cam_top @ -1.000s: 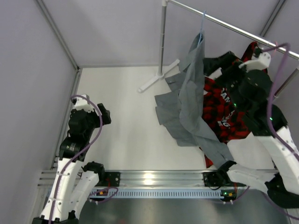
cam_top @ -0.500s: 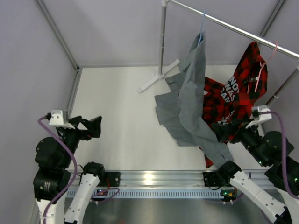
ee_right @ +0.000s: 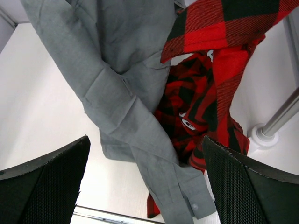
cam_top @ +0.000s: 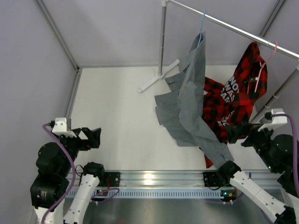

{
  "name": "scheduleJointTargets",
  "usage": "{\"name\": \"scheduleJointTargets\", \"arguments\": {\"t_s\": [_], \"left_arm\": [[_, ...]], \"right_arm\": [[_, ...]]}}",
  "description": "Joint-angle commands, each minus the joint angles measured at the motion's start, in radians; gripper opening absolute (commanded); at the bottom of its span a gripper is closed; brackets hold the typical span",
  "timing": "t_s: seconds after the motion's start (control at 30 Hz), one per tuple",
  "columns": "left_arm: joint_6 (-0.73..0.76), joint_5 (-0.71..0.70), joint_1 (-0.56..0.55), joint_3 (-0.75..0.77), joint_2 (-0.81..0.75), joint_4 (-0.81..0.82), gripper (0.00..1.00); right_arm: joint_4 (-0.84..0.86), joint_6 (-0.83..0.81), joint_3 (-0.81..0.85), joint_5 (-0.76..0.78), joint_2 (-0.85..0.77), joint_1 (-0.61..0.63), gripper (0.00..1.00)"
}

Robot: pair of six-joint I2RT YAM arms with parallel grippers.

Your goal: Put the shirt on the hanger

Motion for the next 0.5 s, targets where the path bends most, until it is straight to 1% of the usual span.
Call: {"name": "scheduleJointTargets", "arguments": {"t_s": [0.0,0.17,0.47], "left_arm": [[0.004,0.054,-0.002,-0.012,-0.012,0.005,0.98],[-0.004,0.068,-0.002,-0.044,-0.013,0.027,0.98],[0.010,0.083,-0.004,-0.033,-0.010,0.030,0.98]], "right_arm": [[-0.041,-0.018,-0.011,0.049,-0.008,-0.001,1.00],[-0.030,-0.029,-0.008,0.066,0.007,-0.001,0.99],[-0.001,-0.050,-0.029,0.086,0.010,-0.001,0.99]]}}
